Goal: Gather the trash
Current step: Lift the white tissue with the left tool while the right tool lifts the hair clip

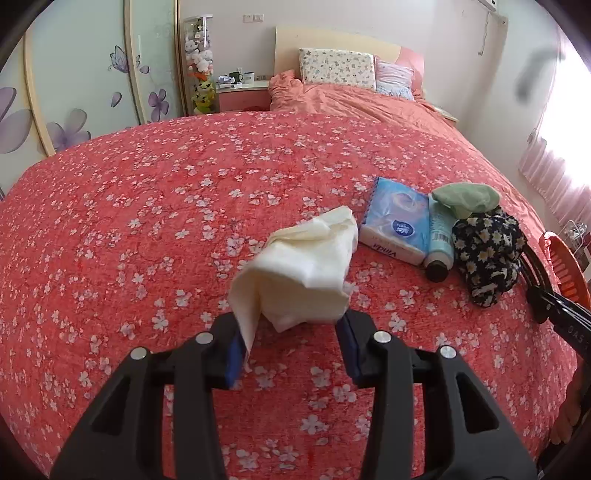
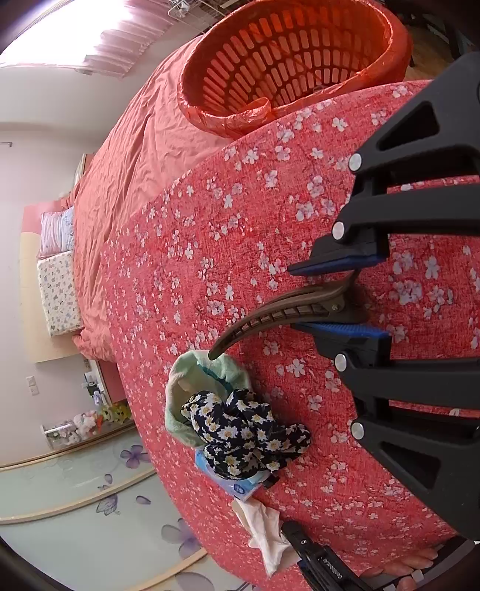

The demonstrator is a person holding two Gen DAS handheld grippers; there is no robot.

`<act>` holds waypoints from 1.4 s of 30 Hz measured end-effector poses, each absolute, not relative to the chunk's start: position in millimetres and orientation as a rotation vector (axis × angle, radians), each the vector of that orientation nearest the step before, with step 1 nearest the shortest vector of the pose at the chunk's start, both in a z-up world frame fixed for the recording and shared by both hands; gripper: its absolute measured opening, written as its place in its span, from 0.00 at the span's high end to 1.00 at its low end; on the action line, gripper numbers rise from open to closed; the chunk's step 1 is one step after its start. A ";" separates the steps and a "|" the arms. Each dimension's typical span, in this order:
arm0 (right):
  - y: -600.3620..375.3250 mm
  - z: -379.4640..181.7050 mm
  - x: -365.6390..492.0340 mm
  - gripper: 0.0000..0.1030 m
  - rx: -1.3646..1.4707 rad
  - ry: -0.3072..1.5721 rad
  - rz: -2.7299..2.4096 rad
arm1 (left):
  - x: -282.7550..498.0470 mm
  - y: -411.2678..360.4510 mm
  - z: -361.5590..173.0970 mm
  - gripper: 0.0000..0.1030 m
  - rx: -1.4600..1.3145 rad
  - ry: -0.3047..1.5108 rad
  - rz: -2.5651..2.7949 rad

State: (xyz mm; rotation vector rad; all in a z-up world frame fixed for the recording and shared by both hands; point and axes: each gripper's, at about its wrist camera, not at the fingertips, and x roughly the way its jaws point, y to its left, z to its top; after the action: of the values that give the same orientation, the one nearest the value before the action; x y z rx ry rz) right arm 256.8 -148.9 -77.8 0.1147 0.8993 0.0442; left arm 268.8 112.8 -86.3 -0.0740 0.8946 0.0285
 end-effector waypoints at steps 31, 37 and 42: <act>-153.7 -75.6 254.4 0.77 0.123 0.889 0.064 | 270.9 117.9 -80.9 0.75 -0.078 0.877 0.022; -159.7 -64.4 241.4 0.77 0.140 0.852 0.062 | 256.1 117.6 -69.6 0.84 -0.055 0.812 0.006; -162.8 -58.7 231.9 0.77 0.155 0.838 0.051 | 243.3 121.9 -61.6 0.86 -0.078 0.795 -0.007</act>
State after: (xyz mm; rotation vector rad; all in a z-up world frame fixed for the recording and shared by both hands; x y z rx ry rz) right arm 231.9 -162.8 -58.7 0.1547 0.8382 0.0509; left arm 243.3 121.9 -61.6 -0.0778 0.7947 -0.0072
